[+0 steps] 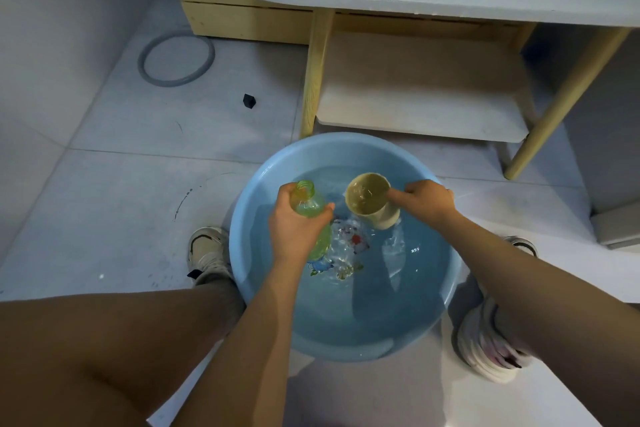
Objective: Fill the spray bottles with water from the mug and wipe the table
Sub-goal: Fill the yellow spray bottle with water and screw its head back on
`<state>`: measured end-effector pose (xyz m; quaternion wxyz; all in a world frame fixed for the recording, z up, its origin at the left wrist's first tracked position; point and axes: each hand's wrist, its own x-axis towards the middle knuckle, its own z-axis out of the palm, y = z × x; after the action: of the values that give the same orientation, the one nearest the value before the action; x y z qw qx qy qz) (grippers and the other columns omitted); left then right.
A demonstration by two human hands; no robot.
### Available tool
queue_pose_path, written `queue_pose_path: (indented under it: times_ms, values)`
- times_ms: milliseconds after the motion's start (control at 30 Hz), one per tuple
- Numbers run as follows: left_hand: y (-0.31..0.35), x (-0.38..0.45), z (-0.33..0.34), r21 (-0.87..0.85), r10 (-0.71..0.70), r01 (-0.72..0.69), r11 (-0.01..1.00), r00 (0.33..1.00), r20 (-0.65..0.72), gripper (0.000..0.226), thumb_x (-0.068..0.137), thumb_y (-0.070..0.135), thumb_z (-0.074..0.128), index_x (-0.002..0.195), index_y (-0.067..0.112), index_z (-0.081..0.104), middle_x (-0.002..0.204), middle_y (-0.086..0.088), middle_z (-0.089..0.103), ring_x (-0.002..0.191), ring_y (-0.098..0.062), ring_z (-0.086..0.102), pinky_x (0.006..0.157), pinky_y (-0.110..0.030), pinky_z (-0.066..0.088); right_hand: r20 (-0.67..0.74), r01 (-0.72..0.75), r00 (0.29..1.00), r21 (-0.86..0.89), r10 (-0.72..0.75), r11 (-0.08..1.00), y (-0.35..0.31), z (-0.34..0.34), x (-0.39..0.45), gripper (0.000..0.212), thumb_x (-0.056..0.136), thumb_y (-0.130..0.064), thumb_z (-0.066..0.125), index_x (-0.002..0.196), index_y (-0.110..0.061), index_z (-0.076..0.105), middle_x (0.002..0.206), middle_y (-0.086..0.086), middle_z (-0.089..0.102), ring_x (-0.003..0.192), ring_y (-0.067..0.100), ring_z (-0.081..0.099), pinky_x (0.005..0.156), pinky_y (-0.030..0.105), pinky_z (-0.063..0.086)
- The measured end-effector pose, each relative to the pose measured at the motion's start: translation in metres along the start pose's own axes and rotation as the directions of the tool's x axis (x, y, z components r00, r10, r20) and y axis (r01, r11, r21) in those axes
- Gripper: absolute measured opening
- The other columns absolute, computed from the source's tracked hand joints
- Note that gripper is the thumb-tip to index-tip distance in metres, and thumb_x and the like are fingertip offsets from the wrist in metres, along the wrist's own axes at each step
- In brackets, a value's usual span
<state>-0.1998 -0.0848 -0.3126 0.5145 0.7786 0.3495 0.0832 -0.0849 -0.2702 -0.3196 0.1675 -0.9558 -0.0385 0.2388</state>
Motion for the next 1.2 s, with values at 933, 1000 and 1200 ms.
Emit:
queue_pose_path:
  times_ms: [933, 1000, 1200]
  values:
    - [0.010, -0.007, 0.010, 0.065, 0.073, -0.079, 0.995, 0.993, 0.091, 0.051, 0.065, 0.030, 0.084, 0.103, 0.027, 0.051, 0.093, 0.014, 0.056, 0.087, -0.010, 0.055, 0.075, -0.021, 0.040, -0.444, 0.382, 0.844, 0.106, -0.301, 0.918, -0.047, -0.054, -0.025, 0.046, 0.079, -0.048, 0.066, 0.062, -0.009, 0.052, 0.057, 0.005, 0.049, 0.060, 0.024, 0.041, 0.078, 0.030, 0.023]
    - [0.010, -0.008, 0.011, 0.062, 0.078, -0.085, 0.994, 0.992, 0.101, 0.052, 0.065, 0.030, 0.084, 0.104, 0.027, 0.051, 0.094, 0.013, 0.056, 0.088, -0.011, 0.055, 0.075, -0.022, 0.041, -0.470, 0.400, 0.824, 0.089, -0.315, 0.912, -0.047, -0.053, -0.024, 0.049, 0.073, -0.058, 0.059, 0.060, -0.011, 0.051, 0.053, 0.002, 0.047, 0.054, 0.018, 0.039, 0.078, 0.030, 0.022]
    - [0.011, -0.007, 0.012, 0.075, 0.100, -0.108, 0.991, 0.990, 0.103, 0.055, 0.065, 0.031, 0.084, 0.109, 0.023, 0.052, 0.098, 0.010, 0.057, 0.091, -0.012, 0.055, 0.077, -0.022, 0.042, -0.538, 0.458, 0.749, 0.001, -0.386, 0.889, -0.049, -0.052, -0.024, 0.058, 0.062, -0.071, 0.038, 0.060, -0.015, 0.053, 0.052, -0.001, 0.050, 0.056, 0.018, 0.042, 0.079, 0.030, 0.022]
